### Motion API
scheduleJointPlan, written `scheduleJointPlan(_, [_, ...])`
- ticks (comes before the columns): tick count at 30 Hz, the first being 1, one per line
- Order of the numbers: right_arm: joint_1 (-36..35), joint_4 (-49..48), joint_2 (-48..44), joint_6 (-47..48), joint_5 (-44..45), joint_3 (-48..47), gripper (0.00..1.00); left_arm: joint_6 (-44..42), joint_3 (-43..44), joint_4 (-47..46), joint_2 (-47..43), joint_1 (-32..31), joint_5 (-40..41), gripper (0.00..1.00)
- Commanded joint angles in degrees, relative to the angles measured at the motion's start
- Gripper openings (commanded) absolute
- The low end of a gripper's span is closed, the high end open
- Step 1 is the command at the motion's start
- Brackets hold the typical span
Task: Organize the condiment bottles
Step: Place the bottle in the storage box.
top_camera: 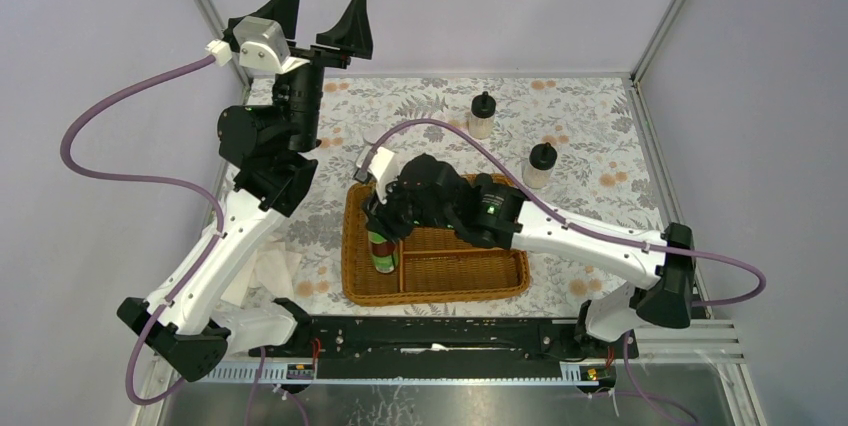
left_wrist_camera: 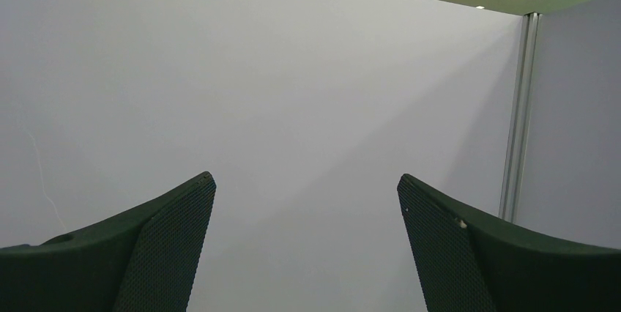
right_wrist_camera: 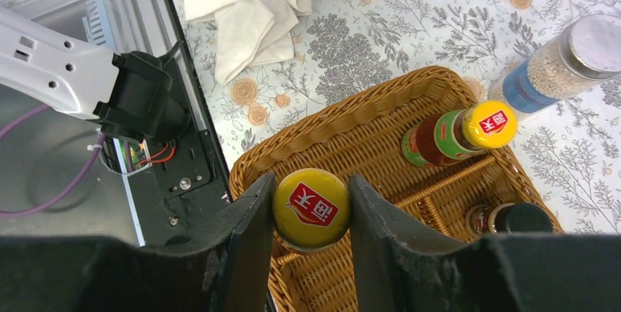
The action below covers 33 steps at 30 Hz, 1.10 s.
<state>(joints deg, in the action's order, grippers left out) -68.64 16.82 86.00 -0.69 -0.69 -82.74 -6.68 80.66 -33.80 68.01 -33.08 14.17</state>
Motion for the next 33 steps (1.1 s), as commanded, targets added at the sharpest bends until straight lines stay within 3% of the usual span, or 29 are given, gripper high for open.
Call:
scheduleJointPlan(1, [-0.53, -8.13, 0.69, 2.00, -2.82, -4.91, 0.00, -1.79, 0.98, -0.87, -0.61, -0.28, 1.01, 0.99])
scheduleJointPlan(12, [-0.53, -9.09, 5.57, 3.54, -4.79, -7.41, 0.00, -3.12, 1.07, -1.71, -0.66, -0.30, 0.47, 0.99])
scheduleJointPlan(33, [1.01, -11.83, 11.32, 5.79, -5.27, -7.19, 0.00, -2.54, -8.34, -9.12, -3.96, -0.30, 0.59, 0.99])
